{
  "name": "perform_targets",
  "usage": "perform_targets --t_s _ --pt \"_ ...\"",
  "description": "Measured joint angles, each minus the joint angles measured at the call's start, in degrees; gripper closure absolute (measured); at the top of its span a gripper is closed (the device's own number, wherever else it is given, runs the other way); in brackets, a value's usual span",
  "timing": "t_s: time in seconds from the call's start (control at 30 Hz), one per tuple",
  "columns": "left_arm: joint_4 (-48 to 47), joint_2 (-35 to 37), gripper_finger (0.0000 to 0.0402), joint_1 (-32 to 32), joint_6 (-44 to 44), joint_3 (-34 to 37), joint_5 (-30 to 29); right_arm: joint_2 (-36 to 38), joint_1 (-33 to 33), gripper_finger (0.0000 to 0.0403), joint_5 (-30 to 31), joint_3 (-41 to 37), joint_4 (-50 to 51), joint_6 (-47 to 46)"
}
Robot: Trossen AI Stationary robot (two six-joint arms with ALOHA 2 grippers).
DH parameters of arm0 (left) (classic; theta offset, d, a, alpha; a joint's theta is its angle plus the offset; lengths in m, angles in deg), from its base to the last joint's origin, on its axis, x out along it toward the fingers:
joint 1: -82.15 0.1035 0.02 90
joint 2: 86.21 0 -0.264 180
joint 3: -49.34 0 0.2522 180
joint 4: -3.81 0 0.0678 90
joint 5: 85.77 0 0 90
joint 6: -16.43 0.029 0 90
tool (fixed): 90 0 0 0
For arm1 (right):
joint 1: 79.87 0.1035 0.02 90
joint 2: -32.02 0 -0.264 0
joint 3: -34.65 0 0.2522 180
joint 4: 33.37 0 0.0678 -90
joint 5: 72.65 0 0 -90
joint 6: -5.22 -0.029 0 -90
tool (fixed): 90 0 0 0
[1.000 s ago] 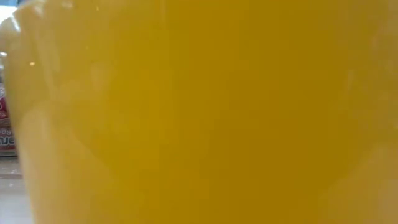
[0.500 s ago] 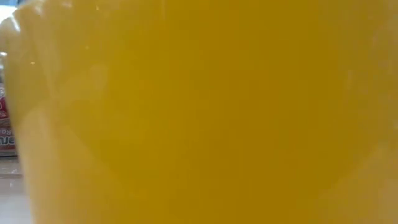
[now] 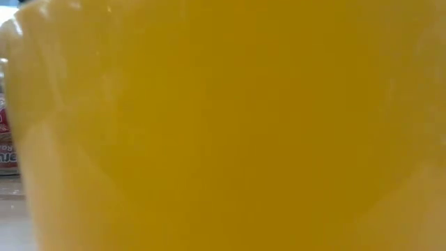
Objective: Pick & Place Food Item
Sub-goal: Put the green noodle pack into the left transparent bin
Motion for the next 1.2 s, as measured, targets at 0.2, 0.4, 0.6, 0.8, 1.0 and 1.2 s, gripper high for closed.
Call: perform_targets --t_s 0.2,0.4,0.6,0.8,1.0,1.2 --pt "0.1 0.0 0.0234 0.0 -0.2 0.2 2.3 -4.0 -0.5 0.0403 -0.1 0.0 -7.4 -2.4" --pt "0.9 0.0 0.0234 -0.1 -0.2 0.2 2.3 -7.3 -0.4 0.0403 0.0 0.4 -13.1 -3.2" --pt "0.9 0.0 0.0234 -0.1 -2.3 0.2 3.8 -9.2 -0.7 0.0403 0.9 0.5 -19.0 -3.2" --pt "0.8 0.0 0.0234 -0.1 -4.5 0.2 4.2 -11.4 -1.7 0.0403 0.6 0.0 -22.0 -3.6" --pt "0.8 0.0 0.0234 -0.1 -4.4 0.2 4.2 -13.1 -2.0 0.0403 1.6 -0.8 -22.2 -2.8" --pt "0.8 0.0 0.0234 -0.1 -4.3 0.2 4.2 -14.2 -1.6 0.0403 1.7 -0.7 -21.9 -3.8"
